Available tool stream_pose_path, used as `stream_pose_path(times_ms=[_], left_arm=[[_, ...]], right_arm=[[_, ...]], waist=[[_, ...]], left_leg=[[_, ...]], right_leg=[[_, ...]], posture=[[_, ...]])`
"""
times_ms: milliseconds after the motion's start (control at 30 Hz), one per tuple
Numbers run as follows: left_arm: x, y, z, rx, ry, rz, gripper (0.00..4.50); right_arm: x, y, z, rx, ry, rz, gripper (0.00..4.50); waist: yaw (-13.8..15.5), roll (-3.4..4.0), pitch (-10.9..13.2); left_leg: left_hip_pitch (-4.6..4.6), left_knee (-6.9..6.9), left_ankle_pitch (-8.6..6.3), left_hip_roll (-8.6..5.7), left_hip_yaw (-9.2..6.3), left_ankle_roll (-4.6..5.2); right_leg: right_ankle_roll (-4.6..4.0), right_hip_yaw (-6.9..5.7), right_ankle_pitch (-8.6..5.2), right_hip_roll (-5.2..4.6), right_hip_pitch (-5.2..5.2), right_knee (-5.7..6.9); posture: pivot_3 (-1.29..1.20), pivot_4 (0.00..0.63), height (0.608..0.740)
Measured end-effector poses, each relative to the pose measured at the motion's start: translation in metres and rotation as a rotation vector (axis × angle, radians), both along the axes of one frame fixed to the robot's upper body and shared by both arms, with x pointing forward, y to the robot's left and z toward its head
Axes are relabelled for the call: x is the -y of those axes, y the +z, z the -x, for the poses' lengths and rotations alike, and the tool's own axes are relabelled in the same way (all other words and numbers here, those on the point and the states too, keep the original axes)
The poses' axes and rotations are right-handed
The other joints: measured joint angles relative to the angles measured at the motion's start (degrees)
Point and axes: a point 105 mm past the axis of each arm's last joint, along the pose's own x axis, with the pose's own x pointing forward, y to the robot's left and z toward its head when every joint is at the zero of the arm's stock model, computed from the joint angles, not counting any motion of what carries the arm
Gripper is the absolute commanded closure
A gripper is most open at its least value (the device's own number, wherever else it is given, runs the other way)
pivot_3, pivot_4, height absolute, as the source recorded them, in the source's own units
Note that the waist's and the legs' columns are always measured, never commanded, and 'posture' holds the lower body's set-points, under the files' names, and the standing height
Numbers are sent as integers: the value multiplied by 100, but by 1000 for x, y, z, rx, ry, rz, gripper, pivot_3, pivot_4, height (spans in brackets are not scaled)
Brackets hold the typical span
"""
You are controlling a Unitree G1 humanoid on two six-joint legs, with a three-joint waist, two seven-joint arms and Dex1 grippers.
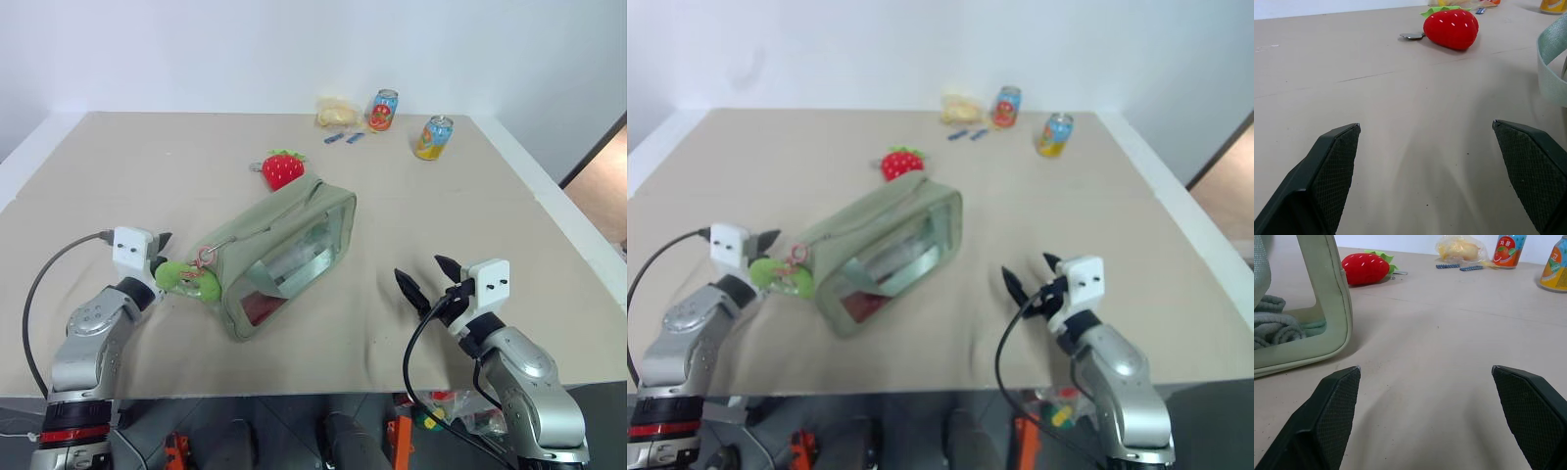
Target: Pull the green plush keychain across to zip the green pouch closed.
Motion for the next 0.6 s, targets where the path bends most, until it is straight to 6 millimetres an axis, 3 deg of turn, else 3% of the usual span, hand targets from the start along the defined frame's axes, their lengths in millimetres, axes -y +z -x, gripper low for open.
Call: stream_pose_path(times_ms=[600], left_arm=[[12,7,3,-3,-100,85,5]], right_arm=[[-1,-1,1,-7,31,11,46]], waist=[[0,0,0]], left_leg=[[0,0,0,-1,0,0]], right_leg=[[0,0,0,0,0,0]], posture=[[0,150,740]])
